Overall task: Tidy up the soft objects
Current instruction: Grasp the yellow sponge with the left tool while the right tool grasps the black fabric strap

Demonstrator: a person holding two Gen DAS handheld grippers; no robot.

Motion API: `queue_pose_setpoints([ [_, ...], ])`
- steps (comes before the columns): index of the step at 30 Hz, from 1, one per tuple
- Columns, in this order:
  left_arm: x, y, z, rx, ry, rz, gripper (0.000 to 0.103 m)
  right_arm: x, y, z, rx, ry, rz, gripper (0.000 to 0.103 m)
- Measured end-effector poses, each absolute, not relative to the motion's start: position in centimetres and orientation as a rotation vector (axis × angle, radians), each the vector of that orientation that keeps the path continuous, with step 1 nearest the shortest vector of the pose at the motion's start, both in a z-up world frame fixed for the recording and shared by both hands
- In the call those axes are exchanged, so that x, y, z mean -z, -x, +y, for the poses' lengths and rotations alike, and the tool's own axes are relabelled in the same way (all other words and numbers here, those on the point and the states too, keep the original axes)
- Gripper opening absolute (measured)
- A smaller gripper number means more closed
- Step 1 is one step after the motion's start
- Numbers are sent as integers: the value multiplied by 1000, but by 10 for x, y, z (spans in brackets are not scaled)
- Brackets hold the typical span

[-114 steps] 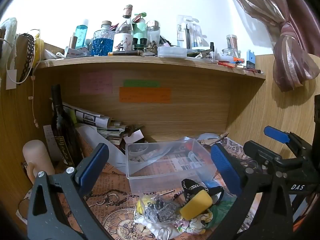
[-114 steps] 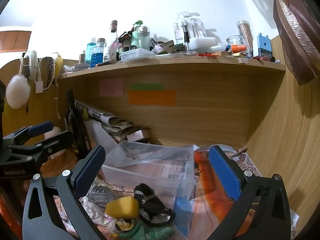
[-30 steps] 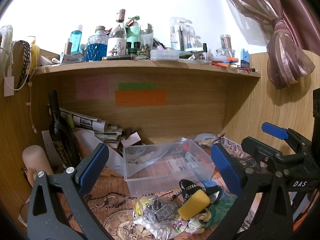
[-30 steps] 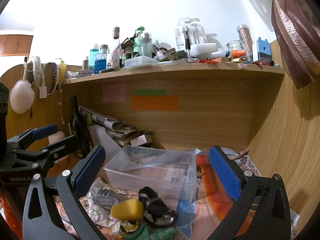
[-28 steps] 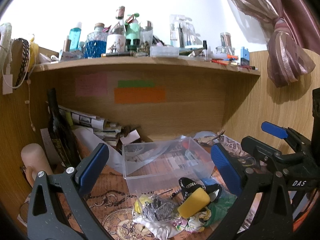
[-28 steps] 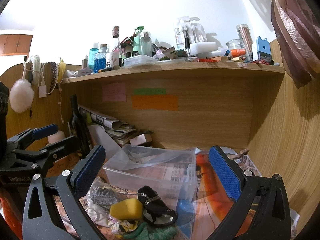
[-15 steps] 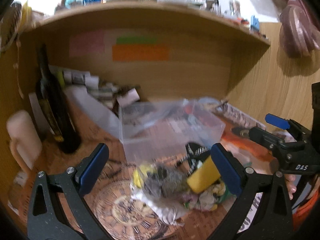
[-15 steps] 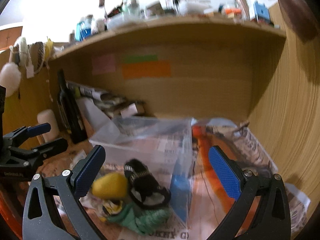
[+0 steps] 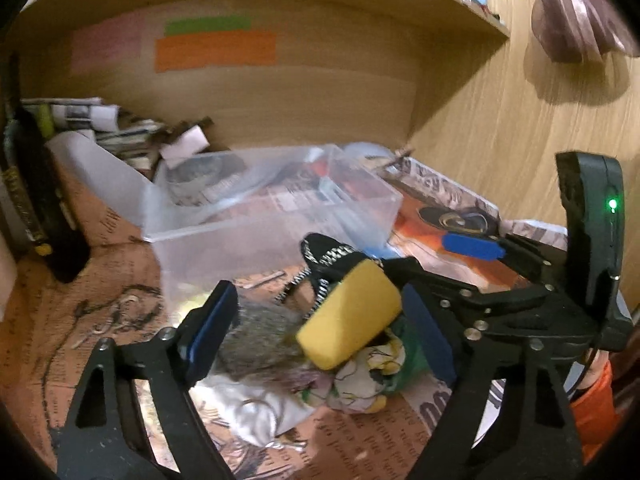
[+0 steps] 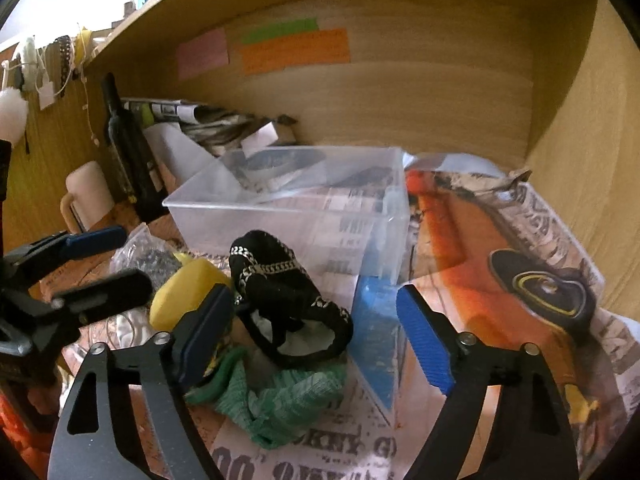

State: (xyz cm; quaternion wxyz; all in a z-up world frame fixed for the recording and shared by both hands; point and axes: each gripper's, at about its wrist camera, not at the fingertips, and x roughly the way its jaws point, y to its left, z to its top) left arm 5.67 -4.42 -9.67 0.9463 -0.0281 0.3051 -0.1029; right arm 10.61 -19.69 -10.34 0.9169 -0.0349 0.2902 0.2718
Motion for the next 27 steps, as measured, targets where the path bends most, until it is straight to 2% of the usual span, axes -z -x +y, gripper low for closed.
queue_pose_setpoints([
  [4,108,-69,-50,235,68,677,78,110,-115,-193,-595,74,642,76],
  [6,114,-73,-52,243,69,695,70,114,-119,-190,-610,84,662,72],
  [10,119,-77,-55,246,60,711,57,122,-128,-184,-639,99,702,53],
  [12,120,-79,-55,256,63,715,49,124,-129,-183,-632,107,707,49],
  [13,121,-79,-55,258,63,716,48,124,-130,-183,-633,108,707,45],
  [16,121,-79,-55,259,66,713,44,124,-132,-185,-629,96,709,21],
  [20,118,-80,-53,262,77,707,41,121,-136,-191,-630,57,706,12],
  [27,95,-78,-41,237,93,643,40,102,-130,-198,-614,45,629,10],
])
